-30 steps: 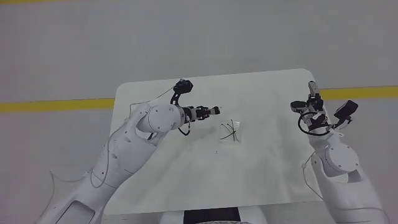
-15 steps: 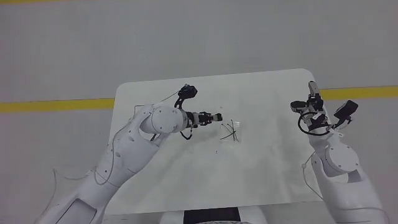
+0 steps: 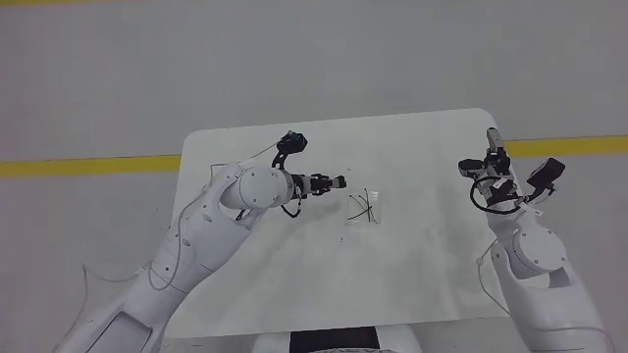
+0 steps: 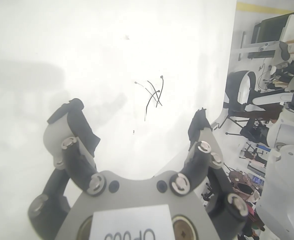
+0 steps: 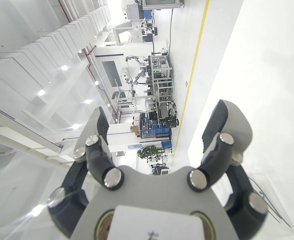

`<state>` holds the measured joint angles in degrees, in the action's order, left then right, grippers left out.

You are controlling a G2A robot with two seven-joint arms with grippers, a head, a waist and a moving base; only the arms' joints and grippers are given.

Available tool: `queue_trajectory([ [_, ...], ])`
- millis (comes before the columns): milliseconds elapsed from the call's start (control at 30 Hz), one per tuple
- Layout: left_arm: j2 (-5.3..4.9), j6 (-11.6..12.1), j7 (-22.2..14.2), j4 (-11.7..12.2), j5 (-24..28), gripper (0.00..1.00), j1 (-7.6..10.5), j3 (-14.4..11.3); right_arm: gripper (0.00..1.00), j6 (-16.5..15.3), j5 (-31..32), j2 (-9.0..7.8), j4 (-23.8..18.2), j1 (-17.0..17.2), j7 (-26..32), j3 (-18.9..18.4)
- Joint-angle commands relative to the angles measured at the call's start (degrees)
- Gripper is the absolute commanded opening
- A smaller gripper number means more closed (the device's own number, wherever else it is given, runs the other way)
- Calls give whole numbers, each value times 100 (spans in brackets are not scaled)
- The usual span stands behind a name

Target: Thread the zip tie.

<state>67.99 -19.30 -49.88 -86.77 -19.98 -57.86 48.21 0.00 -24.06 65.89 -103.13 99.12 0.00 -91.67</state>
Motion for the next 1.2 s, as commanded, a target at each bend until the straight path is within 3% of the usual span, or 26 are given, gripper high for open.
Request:
queue_trajectory([
  [0, 0, 0, 0, 0, 0, 100, 0, 0, 100, 0, 0, 0, 0, 0, 0, 0],
  [167, 8, 56, 20, -6, 91, 100, -18, -7, 100, 0, 0, 0, 0, 0, 0, 0],
  [367, 118, 306, 77, 32, 498, 100, 175, -242, 100, 0, 0, 0, 0, 0, 0, 0],
  [633, 382, 747, 446, 642, 1172, 100, 480, -726, 100, 0, 0, 0, 0, 0, 0, 0],
  [1000, 382, 747, 446, 642, 1172, 100, 480, -726, 100, 0, 0, 0, 0, 0, 0, 0],
  [1067, 389, 940, 602, 654, 1396, 100, 384, -670, 100, 0, 0, 0, 0, 0, 0, 0],
  [1133, 402, 1395, 707, 882, 1724, 100, 275, -625, 100, 0, 0, 0, 0, 0, 0, 0],
  [1167, 414, 1496, 732, 1026, 1806, 100, 275, -630, 100, 0, 0, 0, 0, 0, 0, 0],
])
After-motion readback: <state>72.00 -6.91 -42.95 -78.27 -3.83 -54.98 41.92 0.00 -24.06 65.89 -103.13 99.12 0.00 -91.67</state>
